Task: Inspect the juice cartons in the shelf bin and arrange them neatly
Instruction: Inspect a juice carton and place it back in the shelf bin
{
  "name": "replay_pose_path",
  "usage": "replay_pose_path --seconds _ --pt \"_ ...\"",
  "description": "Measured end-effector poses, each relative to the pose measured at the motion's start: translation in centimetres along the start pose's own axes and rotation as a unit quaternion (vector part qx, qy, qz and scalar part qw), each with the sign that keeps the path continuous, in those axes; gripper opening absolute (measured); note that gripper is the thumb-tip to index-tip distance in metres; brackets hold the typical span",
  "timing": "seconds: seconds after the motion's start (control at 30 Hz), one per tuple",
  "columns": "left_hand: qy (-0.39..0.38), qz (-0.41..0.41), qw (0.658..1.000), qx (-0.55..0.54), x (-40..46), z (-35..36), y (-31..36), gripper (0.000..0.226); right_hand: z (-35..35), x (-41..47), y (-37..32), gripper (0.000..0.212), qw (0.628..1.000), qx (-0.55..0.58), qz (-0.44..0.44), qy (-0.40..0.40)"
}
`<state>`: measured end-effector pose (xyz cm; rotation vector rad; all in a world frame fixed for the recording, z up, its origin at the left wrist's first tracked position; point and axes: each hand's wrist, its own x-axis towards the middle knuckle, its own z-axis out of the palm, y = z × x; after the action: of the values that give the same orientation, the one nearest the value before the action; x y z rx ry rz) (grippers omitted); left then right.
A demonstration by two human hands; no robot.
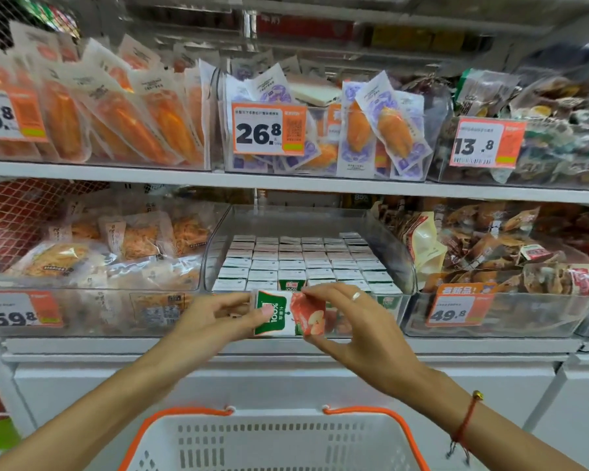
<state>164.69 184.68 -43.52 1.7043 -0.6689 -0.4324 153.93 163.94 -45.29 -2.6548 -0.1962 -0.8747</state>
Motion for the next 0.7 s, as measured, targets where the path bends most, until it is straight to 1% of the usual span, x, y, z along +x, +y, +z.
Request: replay_pose_path --seconds 0.07,0.1,0.2,0.23,0.27,0.33,0.4,0.5,0.6,0.67,0.7 --pt "0.048 0.015 0.998 0.026 1.7 0.3 1.2 0.011 0.2 1.4 1.1 0.06 1.0 -0.01 -0.003 0.021" --pt "0.071 0.015 0.997 0.021 2.5 0.6 1.6 0.013 0.5 2.0 1.7 0.061 0.999 -0.015 0.009 0.029" --pt "0.099 0.0 0.994 -0.053 4.7 1.4 2.6 0.027 1.5 2.7 4.3 0.061 0.992 -0.031 0.118 0.018" --pt "0.105 0.002 0.993 -0.057 5.3 1.6 2.7 0.028 1.8 2.6 5.3 0.057 0.989 -0.044 0.143 0.003" --pt "0.112 0.009 0.993 -0.041 5.8 1.7 2.8 0.029 2.0 2.3 6.1 0.052 0.986 -0.07 0.151 -0.016" --pt "0.123 0.04 0.991 0.034 7.0 1.6 2.9 0.032 2.2 1.8 7.5 0.046 0.983 -0.126 0.127 -0.044" --pt "0.106 0.087 0.981 0.139 8.0 1.4 3.0 0.038 2.3 1.6 8.2 0.043 0.983 -0.14 0.105 -0.05" --pt "0.051 0.139 0.945 0.291 9.0 0.6 3.2 0.04 2.6 1.6 8.5 0.043 0.984 -0.144 0.098 -0.045" --pt "-0.003 0.143 0.909 0.392 9.8 -0.1 3.7 0.041 2.8 1.5 8.5 0.043 0.983 -0.151 0.095 -0.047" --pt "-0.032 0.134 0.886 0.442 10.5 0.3 3.8 0.048 2.9 1.4 8.6 0.044 0.982 -0.156 0.096 -0.051" --pt "-0.048 0.131 0.87 0.473 10.9 0.7 3.7 0.052 2.8 1.4 8.6 0.044 0.982 -0.157 0.096 -0.053"
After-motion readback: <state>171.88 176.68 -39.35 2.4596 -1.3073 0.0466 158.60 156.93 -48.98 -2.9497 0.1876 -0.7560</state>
